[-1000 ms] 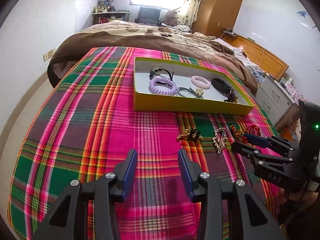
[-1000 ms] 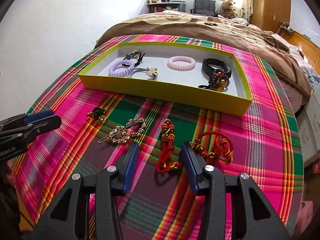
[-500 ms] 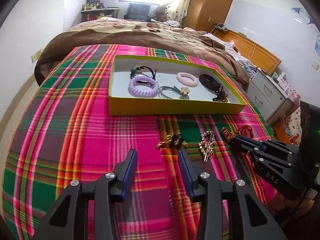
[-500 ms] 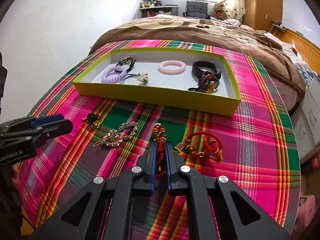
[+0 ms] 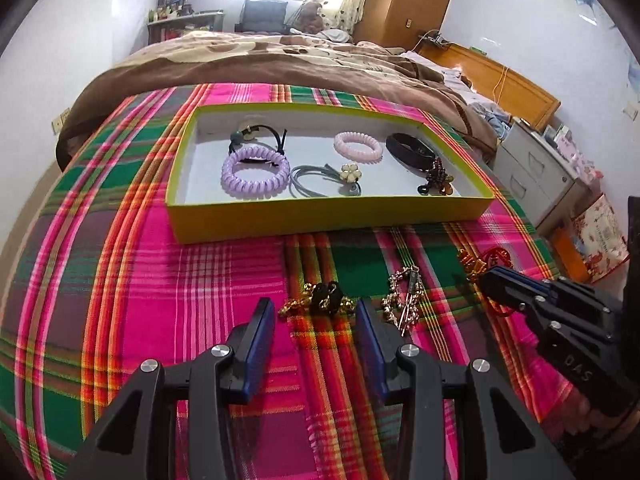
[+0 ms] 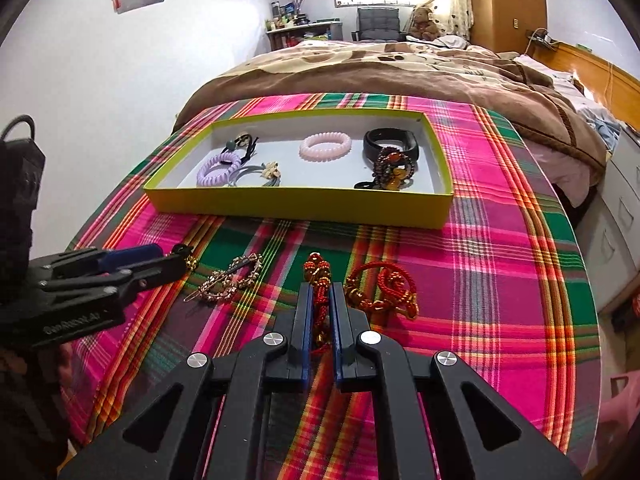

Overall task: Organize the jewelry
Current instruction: 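Grasp the gold brooch with the left tool while the right tool grasps the red tassel knot, then carry the brooch and tassel knot into the white box and open both tools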

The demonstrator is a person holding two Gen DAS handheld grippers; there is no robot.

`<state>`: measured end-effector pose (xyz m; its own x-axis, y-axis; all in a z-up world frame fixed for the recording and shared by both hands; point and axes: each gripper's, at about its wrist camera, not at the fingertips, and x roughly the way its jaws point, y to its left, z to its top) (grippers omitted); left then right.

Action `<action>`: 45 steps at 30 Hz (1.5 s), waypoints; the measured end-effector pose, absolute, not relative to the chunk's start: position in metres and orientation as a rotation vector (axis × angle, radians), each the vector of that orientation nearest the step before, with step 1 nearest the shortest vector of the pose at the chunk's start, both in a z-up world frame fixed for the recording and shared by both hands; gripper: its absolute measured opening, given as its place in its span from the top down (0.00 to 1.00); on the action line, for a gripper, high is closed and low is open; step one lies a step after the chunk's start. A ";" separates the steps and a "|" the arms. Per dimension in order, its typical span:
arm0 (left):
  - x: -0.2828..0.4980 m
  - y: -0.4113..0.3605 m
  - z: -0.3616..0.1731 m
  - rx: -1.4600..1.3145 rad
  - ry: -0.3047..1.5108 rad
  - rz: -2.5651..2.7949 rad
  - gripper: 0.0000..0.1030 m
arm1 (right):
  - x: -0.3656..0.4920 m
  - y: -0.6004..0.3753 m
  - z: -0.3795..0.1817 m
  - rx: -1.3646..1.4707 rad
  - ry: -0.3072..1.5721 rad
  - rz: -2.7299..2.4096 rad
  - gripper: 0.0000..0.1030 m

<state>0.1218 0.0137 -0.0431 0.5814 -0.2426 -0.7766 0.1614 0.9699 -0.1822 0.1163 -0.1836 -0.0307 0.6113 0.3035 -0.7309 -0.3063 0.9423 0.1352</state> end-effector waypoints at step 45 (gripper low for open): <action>0.116 0.027 -0.015 -0.074 0.835 -0.207 0.76 | 0.115 -0.187 -0.008 0.026 0.785 0.349 0.92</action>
<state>0.1158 0.0269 -0.0146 0.6521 -0.2113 -0.7281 0.1530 0.9773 -0.1467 0.1147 -0.1870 -0.0076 0.6528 0.3175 -0.6878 -0.2980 0.9424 0.1522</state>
